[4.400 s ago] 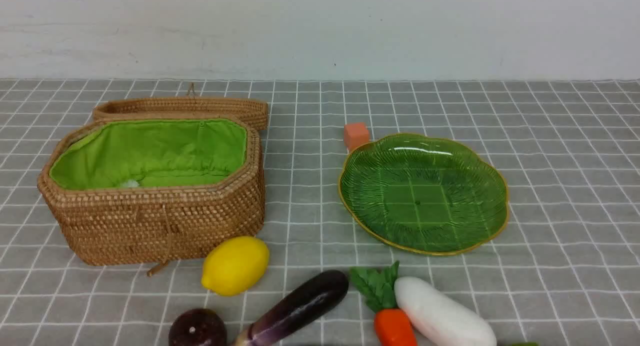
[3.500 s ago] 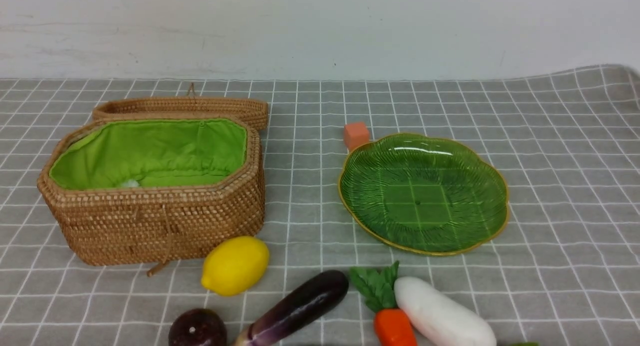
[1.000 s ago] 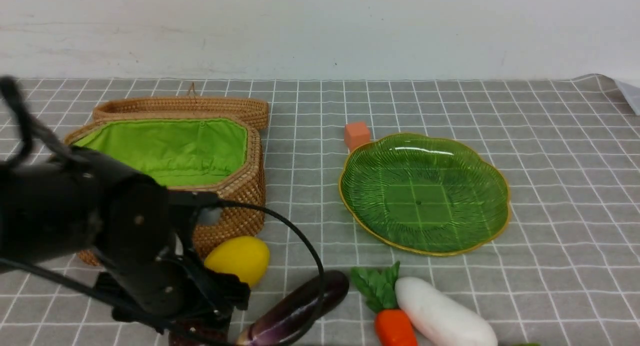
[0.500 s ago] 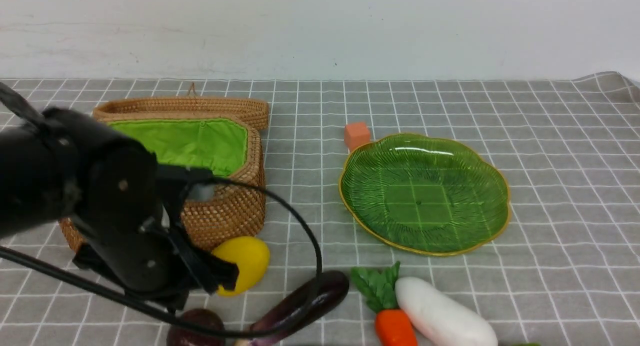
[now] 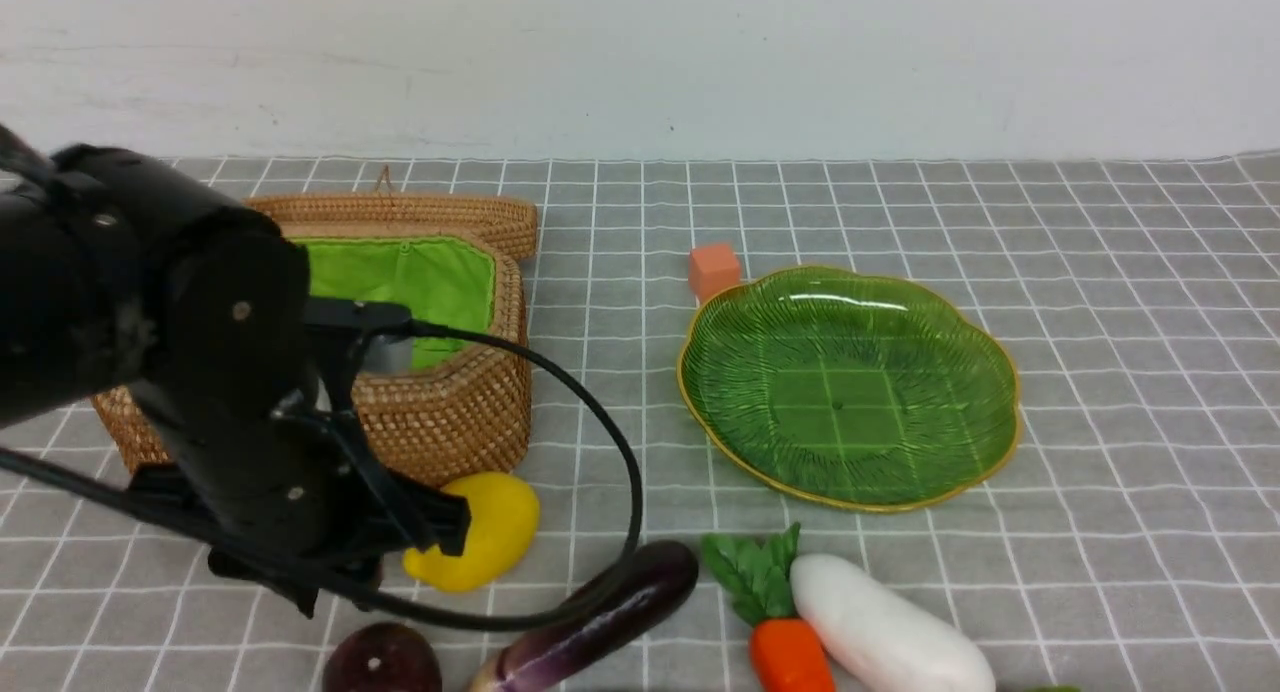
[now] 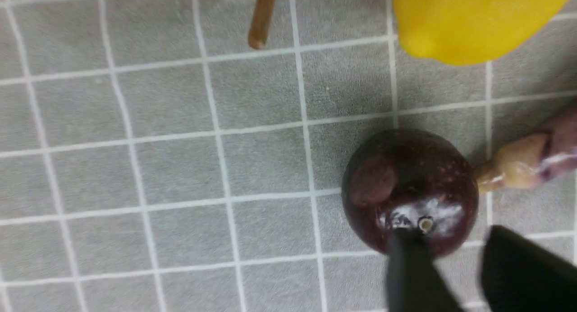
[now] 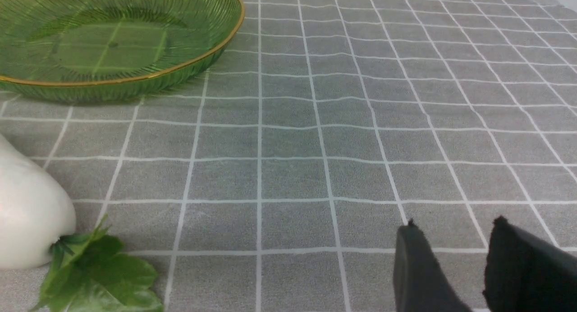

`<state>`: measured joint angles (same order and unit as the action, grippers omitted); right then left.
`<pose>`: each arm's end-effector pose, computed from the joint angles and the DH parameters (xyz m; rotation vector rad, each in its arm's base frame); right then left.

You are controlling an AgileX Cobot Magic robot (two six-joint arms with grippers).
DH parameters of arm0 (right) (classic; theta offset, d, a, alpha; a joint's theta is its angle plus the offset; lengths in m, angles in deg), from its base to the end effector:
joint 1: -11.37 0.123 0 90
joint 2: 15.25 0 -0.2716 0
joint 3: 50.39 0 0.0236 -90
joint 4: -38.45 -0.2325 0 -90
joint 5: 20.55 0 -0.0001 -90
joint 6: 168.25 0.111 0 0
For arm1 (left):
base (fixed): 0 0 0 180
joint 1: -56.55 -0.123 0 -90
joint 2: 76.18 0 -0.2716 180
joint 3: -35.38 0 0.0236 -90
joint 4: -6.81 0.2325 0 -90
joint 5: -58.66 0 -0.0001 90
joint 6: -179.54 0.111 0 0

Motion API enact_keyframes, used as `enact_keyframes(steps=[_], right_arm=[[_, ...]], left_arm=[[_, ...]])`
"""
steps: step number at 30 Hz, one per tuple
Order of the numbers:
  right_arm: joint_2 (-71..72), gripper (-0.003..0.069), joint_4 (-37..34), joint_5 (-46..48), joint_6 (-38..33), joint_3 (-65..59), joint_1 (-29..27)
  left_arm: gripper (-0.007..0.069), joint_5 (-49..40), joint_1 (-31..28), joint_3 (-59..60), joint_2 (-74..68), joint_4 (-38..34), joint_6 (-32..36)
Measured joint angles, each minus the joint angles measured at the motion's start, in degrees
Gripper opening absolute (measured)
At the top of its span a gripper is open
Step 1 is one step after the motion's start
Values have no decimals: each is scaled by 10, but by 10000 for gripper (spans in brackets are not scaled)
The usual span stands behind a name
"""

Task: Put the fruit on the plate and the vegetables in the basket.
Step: Grab a mangosteen with your left arm and put it on the plate on the right

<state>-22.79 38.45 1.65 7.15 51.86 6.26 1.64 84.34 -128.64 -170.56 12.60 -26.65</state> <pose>0.0661 -0.0059 0.1678 0.0084 1.8777 -0.1165 0.2443 -0.1181 0.2271 0.1068 2.9023 -0.0281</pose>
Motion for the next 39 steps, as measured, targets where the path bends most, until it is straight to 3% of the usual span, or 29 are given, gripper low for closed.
enact_keyframes(steps=[2, 3, 4, 7, 10, 14, 21, 27, 34, 36, 39], right_arm=[[0, 240, 0, 0, 0, 0, 0], [0, 240, 0, 0, 0, 0, 0], [0, 240, 0, 0, 0, 0, 0], [0, 240, 0, 0, 0, 0, 0], [0, 240, 0, 0, 0, 0, 0], [0, 240, 0, 0, 0, 0, 0], [0, 240, 0, 0, 0, 0, 0], [0, 240, 0, 0, 0, 0, 0], [0, 240, 0, 0, 0, 0, 0], [0, 240, 0, 0, 0, 0, 0], [0, 240, 0, 0, 0, 0, 0]], left_arm=[[457, 7, 0, 0, -23, -9, -8], [483, 8, 0, 0, -28, -10, -10], [587, 11, 0, 0, -55, -17, -13], [652, 16, 0, 0, -92, -26, -14], [639, 22, 0, 0, -124, -37, -3], [531, 20, 0, 0, -127, -54, 21], [535, -44, 0, -42, -78, -27, 38], [535, -126, 0, -158, 16, 34, 70], [535, -137, 0, -260, 25, 154, 27], [535, -136, 0, -273, 16, 145, 35], [535, -114, 0, -298, -15, 68, 73]])
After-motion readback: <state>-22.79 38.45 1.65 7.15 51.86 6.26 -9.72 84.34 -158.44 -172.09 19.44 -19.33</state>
